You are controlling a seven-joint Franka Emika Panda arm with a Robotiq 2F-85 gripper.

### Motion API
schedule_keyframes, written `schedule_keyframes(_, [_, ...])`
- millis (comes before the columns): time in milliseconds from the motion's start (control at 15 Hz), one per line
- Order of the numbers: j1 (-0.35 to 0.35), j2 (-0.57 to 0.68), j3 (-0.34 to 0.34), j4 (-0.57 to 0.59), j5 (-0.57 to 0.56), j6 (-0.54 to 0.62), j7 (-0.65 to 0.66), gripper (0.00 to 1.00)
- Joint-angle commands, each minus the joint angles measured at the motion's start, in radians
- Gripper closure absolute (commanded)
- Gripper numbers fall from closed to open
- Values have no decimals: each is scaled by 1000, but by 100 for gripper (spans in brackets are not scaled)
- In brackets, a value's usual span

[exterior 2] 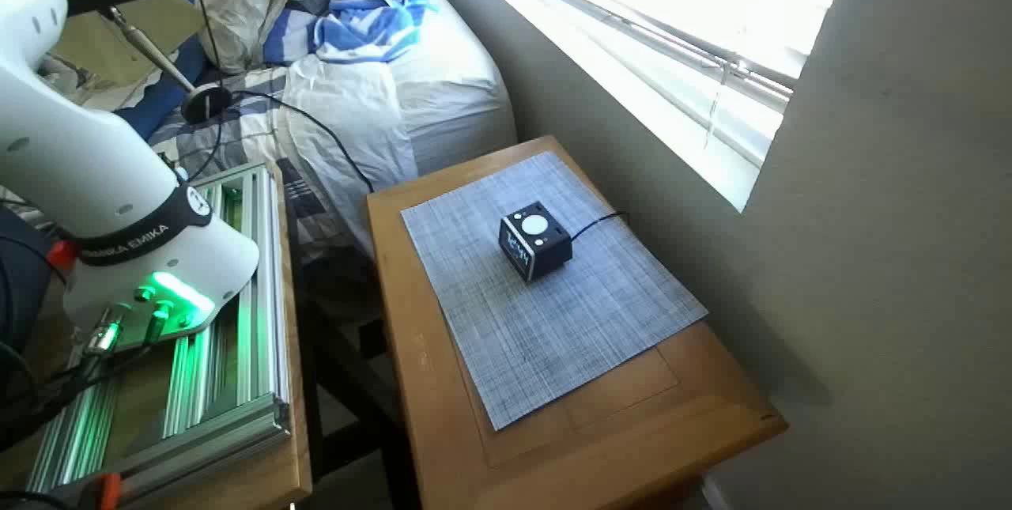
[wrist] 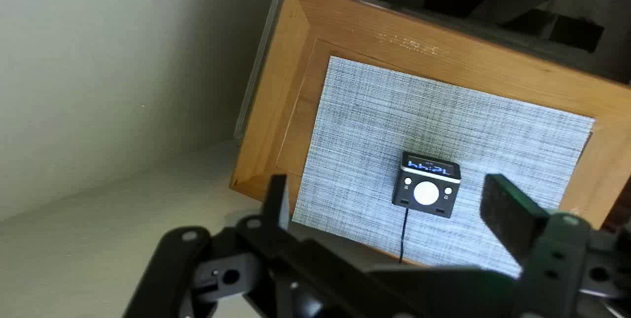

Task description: Pick up the black digital clock and turn it ninety degrees to the left

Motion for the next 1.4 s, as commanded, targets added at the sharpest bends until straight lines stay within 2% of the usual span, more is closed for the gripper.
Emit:
schedule_keyframes(0, [18, -1, -13, 3, -7, -6, 7, 0])
schedule_keyframes(667, [18, -1, -13, 3, -7, -6, 7, 0])
schedule_keyframes(867, [84, 52, -18, -11, 3, 16, -122, 0])
schedule_keyframes(1133, [160, 119, -9, -56, 3, 108, -217, 0])
schedule_keyframes(1333, [192, 177, -6, -86, 0, 208, -312, 0])
